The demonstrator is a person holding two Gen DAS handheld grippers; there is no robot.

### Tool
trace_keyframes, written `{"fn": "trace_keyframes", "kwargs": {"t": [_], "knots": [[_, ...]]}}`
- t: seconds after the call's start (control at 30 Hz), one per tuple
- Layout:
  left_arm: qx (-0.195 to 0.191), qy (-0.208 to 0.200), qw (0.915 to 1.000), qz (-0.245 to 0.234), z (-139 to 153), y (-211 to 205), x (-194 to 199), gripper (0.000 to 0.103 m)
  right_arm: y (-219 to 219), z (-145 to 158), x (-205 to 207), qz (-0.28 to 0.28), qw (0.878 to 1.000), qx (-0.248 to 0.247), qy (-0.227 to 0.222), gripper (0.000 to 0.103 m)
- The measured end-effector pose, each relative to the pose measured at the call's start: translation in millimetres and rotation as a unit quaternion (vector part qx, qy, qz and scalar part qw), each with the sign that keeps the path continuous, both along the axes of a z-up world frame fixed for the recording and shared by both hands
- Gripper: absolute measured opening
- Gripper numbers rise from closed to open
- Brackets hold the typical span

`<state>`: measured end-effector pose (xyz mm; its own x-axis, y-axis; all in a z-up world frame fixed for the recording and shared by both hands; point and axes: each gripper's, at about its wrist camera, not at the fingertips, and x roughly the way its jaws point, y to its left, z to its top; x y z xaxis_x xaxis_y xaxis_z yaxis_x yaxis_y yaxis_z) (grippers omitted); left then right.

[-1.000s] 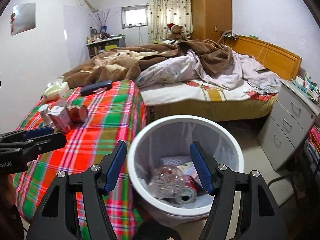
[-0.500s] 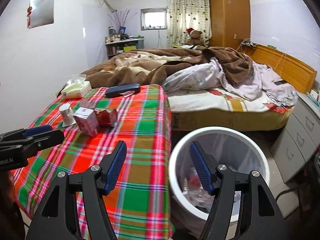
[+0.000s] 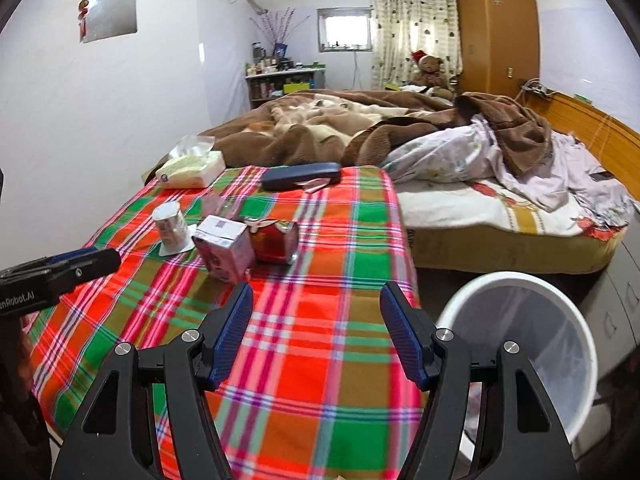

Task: Collect trash
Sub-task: 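Move both tools back over the bed toward the remaining trash, then grasp the white milk carton with the right tool while the left tool grasps the yogurt cup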

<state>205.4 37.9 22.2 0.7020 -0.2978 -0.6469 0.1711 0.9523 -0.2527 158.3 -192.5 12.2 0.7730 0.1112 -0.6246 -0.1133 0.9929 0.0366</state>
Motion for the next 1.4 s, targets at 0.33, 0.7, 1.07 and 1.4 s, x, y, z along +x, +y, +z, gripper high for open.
{"fn": "trace_keyframes", "kwargs": {"t": [0.33,0.7,1.07,1.4], "knots": [[0.008,0.012,0.9994,0.032,-11,41,37,0.065,31,-15,28,0.042,0.999,0.018,0.019,0.067],[0.012,0.034,0.9993,0.012,-37,53,97,0.066,50,-26,57,0.089,0.995,0.048,0.027,0.067],[0.021,0.040,0.9990,0.000,-53,49,136,0.066,65,-31,77,0.160,0.987,0.017,0.020,0.069],[0.021,0.044,0.9988,0.003,-64,52,154,0.066,79,-33,81,0.197,0.979,0.013,0.039,0.069]]}}
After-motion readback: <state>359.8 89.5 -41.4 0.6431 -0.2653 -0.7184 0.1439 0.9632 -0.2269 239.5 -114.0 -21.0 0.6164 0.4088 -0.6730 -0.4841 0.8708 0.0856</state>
